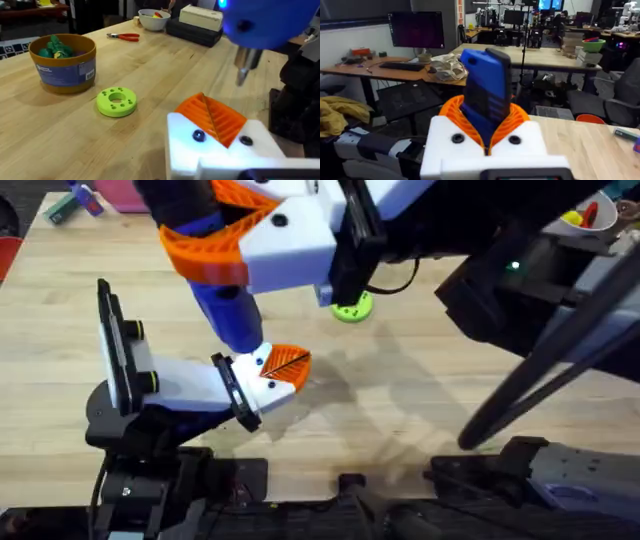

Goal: Pick up the gripper from the table and insert it into the empty holder that is missing its gripper. Then pick up a screw, insert it into the mounting hole, and use the screwdriver to tighten it. Finally, clean up the table by picking up the vegetable and placing it into the bucket.

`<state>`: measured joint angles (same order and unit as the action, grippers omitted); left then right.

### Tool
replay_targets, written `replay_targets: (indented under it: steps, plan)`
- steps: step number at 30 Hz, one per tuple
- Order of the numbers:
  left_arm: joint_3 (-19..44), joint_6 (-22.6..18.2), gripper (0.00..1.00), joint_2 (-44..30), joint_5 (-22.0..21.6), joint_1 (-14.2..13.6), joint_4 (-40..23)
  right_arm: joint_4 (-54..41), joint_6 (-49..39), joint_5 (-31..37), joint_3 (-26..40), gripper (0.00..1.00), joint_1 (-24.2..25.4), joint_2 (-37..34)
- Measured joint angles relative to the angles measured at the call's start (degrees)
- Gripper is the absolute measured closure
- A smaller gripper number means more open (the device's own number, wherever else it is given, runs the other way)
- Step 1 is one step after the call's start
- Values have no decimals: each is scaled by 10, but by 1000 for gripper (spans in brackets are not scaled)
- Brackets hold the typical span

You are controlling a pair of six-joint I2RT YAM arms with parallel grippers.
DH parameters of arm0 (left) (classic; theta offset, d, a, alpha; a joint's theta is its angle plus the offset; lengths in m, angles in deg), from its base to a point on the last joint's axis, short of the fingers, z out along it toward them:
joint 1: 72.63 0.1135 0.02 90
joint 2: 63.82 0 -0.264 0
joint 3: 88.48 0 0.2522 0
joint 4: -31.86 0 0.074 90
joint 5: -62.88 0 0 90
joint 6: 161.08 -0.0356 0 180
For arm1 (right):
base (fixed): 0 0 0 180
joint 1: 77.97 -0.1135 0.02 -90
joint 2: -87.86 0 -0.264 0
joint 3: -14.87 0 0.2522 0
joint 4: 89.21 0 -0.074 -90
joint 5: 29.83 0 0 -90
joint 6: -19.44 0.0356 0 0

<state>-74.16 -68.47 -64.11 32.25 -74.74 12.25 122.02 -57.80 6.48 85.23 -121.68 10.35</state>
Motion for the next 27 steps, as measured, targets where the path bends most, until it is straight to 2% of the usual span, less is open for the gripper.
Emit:
replay_targets:
  steps: [12, 27]
  plan:
    - [0, 0, 993, 0, 0, 0, 0, -11, -38, -22, 0, 977, 0, -15]
    - [0, 0, 993, 0, 0, 0, 0, -13, -42, -28, 0, 977, 0, -39]
